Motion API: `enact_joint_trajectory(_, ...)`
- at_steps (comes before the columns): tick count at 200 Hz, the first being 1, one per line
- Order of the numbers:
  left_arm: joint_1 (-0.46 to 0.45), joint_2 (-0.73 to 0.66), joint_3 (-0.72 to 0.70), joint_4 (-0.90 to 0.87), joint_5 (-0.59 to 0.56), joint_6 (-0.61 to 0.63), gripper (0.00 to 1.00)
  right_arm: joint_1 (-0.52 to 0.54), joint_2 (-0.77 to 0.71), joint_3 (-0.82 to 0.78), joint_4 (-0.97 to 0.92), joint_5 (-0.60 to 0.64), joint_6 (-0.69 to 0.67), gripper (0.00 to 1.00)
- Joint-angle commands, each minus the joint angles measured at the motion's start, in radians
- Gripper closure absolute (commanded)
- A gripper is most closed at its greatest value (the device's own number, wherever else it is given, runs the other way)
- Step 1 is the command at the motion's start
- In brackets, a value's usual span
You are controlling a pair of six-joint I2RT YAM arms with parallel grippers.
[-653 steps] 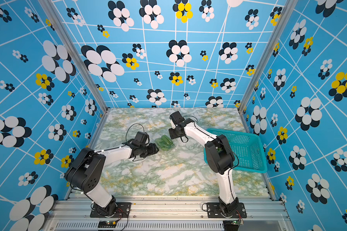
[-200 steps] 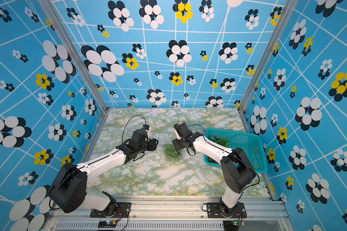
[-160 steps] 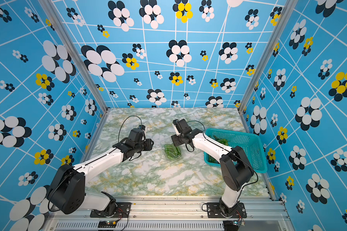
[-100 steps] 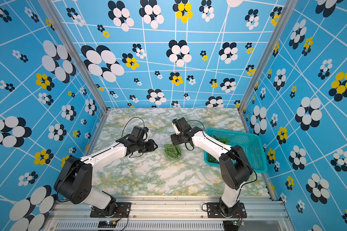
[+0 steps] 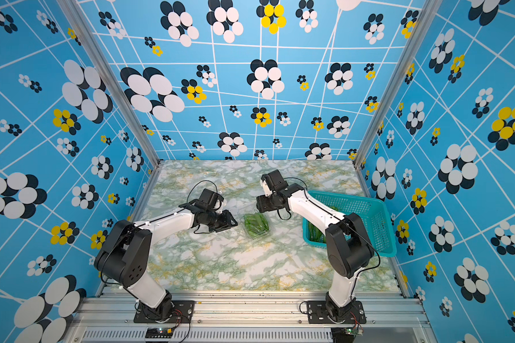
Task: Take small green peppers out of containers
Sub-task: Open the packing box at the center of the board.
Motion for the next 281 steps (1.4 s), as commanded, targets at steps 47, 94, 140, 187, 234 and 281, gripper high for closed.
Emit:
enact_joint_trajectory(47, 0.007, 0.037, 0.010, 0.057, 0.059, -0.019, 0.58, -0.014, 0.038, -0.010, -0.015, -0.096, 0.043, 0.38)
enact_joint_trajectory(94, 0.007, 0.034, 0.007, 0.069, 0.066, -0.024, 0.58, -0.016, 0.067, -0.009, -0.014, -0.134, 0.055, 0.39)
enact_joint_trajectory(140, 0.008, 0.039, 0.007, 0.082, 0.075, -0.026, 0.58, -0.015, 0.107, -0.007, 0.008, -0.187, 0.075, 0.40)
enact_joint_trajectory(187, 0.007, 0.053, 0.000, 0.132, 0.102, -0.049, 0.58, -0.002, 0.127, -0.002, 0.020, -0.220, 0.081, 0.43)
enact_joint_trajectory(234, 0.002, 0.072, 0.002, 0.153, 0.091, -0.049, 0.58, 0.020, 0.147, 0.018, 0.016, -0.239, 0.081, 0.48)
enact_joint_trajectory(281, 0.000, 0.075, 0.028, 0.086, 0.041, -0.017, 0.73, 0.026, 0.106, 0.020, -0.010, -0.152, 0.023, 0.39)
